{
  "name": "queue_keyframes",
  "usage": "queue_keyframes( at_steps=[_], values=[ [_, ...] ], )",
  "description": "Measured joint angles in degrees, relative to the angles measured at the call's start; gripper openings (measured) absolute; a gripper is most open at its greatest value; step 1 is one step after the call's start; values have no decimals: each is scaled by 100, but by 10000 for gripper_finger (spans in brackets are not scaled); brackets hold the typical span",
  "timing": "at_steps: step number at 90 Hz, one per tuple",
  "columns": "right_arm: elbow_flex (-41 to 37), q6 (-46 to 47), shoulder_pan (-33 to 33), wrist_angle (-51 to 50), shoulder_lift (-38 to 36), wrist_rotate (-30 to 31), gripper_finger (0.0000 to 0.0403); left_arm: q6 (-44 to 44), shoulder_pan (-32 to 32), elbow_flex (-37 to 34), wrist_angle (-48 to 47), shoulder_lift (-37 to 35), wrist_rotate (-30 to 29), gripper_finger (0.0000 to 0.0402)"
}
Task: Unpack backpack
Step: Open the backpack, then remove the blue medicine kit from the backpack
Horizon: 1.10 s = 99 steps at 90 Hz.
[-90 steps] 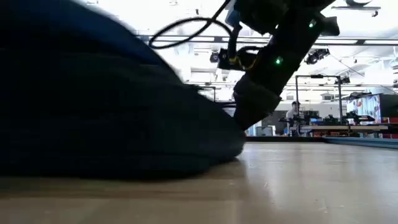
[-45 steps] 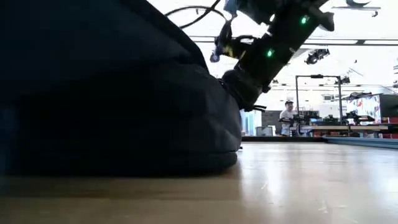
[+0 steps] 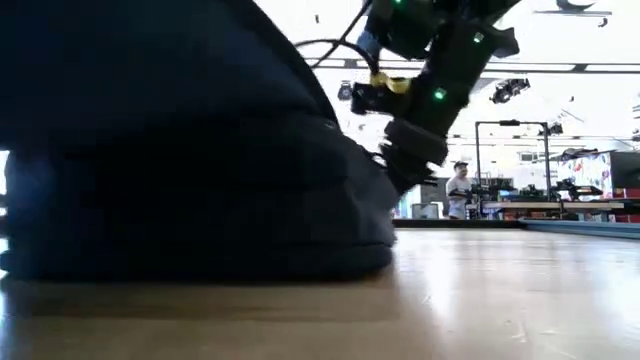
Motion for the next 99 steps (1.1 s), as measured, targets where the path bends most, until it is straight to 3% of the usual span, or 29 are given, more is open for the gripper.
queue_keyframes(
  at_steps=[16, 33, 41, 51, 72, 84, 93, 99],
  values=[
    [-2, 740, 119, -746, -4, 120, 179, 417, 643, 31, -954, 279, -237, 35],
    [-9, 1203, 625, -297, -4, 53, 179, 827, 1310, -2, -2616, -93, -1495, 35],
    [-7, 1037, 807, 141, -4, 67, 179, 481, 1512, -2, -3543, -447, -1897, 35],
    [173, 680, 896, 274, -4, 60, 179, -80, 1565, 3, -4491, -976, -1950, 35],
    [1337, -145, 907, -37, -65, 328, 179, -1444, 1248, 411, -6288, -2159, -2127, 35],
    [2098, -582, 845, -551, -70, 353, 179, -1506, 1077, 535, -5612, -2685, -2460, 35],
    [2504, -747, 766, -927, -72, 366, 178, -583, 1015, 430, -4134, -2760, -2531, 34],
    [2771, -630, 614, -1822, -72, 436, 173, 282, 1040, 283, -2935, -2647, -2371, 29]
  ],
)
